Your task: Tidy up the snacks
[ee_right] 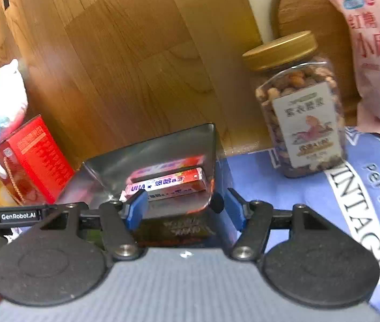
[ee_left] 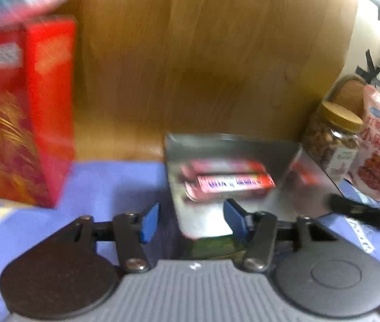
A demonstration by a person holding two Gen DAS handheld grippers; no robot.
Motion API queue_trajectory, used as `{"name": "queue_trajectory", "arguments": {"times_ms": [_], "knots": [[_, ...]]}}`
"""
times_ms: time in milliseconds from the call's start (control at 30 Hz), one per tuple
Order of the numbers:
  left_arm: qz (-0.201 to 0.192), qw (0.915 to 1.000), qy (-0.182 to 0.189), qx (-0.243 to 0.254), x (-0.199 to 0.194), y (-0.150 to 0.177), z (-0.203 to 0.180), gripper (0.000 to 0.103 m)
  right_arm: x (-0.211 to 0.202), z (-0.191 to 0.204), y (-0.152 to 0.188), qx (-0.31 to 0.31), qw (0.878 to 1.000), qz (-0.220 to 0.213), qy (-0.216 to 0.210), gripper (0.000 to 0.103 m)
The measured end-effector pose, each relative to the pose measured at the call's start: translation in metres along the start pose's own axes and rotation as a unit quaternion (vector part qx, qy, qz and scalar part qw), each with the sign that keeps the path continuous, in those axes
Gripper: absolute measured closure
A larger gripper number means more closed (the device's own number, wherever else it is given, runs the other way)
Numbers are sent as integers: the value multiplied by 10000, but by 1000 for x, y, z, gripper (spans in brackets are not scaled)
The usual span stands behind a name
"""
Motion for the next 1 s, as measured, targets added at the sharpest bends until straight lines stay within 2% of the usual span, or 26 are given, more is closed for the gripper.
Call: {"name": "queue_trajectory", "arguments": {"times_ms": [33,67,133,200,300,367,467,567,633,700,833,900,933,967,1000], "knots": [[-138,9996,-234,0,-12,2,1,51,-16,0,0,-13,9998,-182,112,38],[-308,9991,-276,-44,-26,4,2,51,-38,1,1,-89,9992,-367,164,38],[-706,9974,-100,-86,-65,19,4,50,-88,1,18,-200,9969,-735,175,38],[-1007,9949,8,-15,-96,50,-6,49,-124,0,46,-242,9958,-840,263,38],[-1103,9931,220,339,-116,105,-40,48,-164,3,104,-434,9959,-651,447,38],[-1123,9918,153,582,-125,137,-64,49,-181,8,132,-496,9963,-464,520,38],[-1024,9922,256,658,-130,170,-83,49,-190,6,151,-333,9985,-169,411,38],[-990,9928,60,670,-127,193,-92,49,-192,4,157,-235,9993,-176,225,38],[-722,9948,-156,700,-122,194,-94,50,-193,3,154,-337,9991,-232,122,38],[-629,9962,-106,596,-128,183,-92,50,-195,-2,148,-434,9986,-305,-8,38],[-609,9980,-139,105,-132,141,-70,48,-183,-21,115,-310,9979,-242,-519,42],[-753,9964,-372,-67,-126,118,-55,46,-159,-27,85,-301,9956,-33,-881,45],[-852,9945,-594,-150,-121,108,-49,39,-138,-31,67,-294,9942,91,-1032,45],[-958,9919,-797,-249,-112,97,-39,27,-121,-36,54,-291,9933,179,-1100,45],[-988,9904,-915,-322,-100,87,-29,23,-101,-42,42,-299,9931,251,-1109,45]]}}
Point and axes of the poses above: each gripper's, at about its wrist camera, not at the fingertips, and x roughly the way its jaws point, z to its left, y to its underside, the point moved 1 cm from there along x, roughly the way its jaws point, and after that the axes turned 1 degree about -x, right-handed, at the moved point
